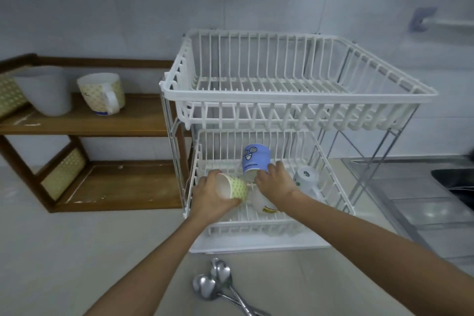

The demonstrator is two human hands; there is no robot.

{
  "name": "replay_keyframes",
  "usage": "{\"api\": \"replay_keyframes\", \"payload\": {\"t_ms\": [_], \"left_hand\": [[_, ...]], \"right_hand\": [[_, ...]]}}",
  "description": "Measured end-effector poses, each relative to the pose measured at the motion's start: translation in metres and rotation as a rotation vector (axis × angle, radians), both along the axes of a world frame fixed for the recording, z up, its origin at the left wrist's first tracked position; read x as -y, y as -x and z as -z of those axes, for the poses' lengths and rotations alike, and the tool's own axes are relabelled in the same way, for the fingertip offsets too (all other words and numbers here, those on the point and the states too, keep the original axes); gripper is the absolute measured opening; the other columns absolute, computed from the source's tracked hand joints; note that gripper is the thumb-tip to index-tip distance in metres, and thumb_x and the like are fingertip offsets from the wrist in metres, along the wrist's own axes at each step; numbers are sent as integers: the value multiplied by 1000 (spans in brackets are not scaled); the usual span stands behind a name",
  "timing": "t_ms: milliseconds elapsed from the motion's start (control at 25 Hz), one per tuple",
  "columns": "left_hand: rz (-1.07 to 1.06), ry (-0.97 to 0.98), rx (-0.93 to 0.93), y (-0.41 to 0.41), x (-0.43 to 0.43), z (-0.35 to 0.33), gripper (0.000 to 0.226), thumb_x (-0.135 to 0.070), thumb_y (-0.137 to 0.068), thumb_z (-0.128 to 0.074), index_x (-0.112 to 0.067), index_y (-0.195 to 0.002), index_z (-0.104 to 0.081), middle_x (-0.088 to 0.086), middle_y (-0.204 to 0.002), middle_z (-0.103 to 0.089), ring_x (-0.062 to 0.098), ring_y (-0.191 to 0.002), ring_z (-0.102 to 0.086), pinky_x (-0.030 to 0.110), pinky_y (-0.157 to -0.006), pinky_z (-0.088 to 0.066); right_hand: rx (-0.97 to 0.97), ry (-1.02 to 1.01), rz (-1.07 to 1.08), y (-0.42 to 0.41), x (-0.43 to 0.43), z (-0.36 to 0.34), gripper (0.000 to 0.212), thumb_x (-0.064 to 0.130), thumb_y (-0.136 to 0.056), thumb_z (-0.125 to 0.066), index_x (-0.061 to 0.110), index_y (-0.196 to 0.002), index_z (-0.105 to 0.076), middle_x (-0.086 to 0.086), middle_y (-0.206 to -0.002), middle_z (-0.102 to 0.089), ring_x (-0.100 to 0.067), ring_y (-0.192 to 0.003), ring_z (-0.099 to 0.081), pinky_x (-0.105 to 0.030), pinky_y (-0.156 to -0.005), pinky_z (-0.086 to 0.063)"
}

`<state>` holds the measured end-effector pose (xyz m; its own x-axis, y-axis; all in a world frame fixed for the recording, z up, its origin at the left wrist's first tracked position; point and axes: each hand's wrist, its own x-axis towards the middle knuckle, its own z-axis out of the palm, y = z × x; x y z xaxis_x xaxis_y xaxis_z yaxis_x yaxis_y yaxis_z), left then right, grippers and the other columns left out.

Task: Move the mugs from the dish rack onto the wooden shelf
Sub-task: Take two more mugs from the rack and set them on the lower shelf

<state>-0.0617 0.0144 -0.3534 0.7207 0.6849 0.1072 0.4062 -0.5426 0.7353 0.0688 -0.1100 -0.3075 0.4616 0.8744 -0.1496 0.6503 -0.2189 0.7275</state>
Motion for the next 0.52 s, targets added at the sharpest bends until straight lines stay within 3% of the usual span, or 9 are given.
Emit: {"api": "replay_keyframes", "payload": {"t_ms": [120,200,360,440,520], "left_hand": [[-56,-11,133,12,17,-18,85,-50,-57,-78,-38,-130,-36,-1,-127,-44,21,-117,-47,28,-90,-38],[-82,-24,191,19,25,-35,84,-52,-60,-78,-41,-132,-37,-4,-124,-41,18,-114,-47,29,-91,-39],[-14,-7,232,51,41,-66,75,-53,-58,-77,-52,-123,-41,-12,-112,-40,3,-103,-45,26,-89,-40],[49,23,205,80,45,-72,72,-60,-53,-73,-62,-116,-40,-24,-107,-39,-16,-99,-41,19,-81,-40],[91,13,142,115,39,-72,71,-65,-49,-71,-67,-112,-38,-31,-106,-38,-26,-101,-35,13,-76,-40]], "right_hand": [[-157,-256,57,-13,18,-15,78,42,-62,-79,10,-122,-42,-8,-117,-51,-29,-99,-56,-38,-81,-41],[-337,-477,141,-24,35,-23,79,48,-54,-78,12,-116,-46,-7,-110,-56,-29,-92,-61,-34,-71,-44],[-1010,-1073,352,-34,64,-26,73,58,-38,-74,25,-99,-51,11,-83,-61,-8,-60,-65,-20,-43,-43],[-1350,-1264,334,-30,72,-14,72,53,-42,-76,28,-106,-52,11,-90,-65,0,-64,-65,-13,-45,-46],[-1686,-1352,271,-15,76,-2,69,44,-49,-79,27,-112,-56,4,-98,-72,-1,-78,-68,-16,-59,-52]]}}
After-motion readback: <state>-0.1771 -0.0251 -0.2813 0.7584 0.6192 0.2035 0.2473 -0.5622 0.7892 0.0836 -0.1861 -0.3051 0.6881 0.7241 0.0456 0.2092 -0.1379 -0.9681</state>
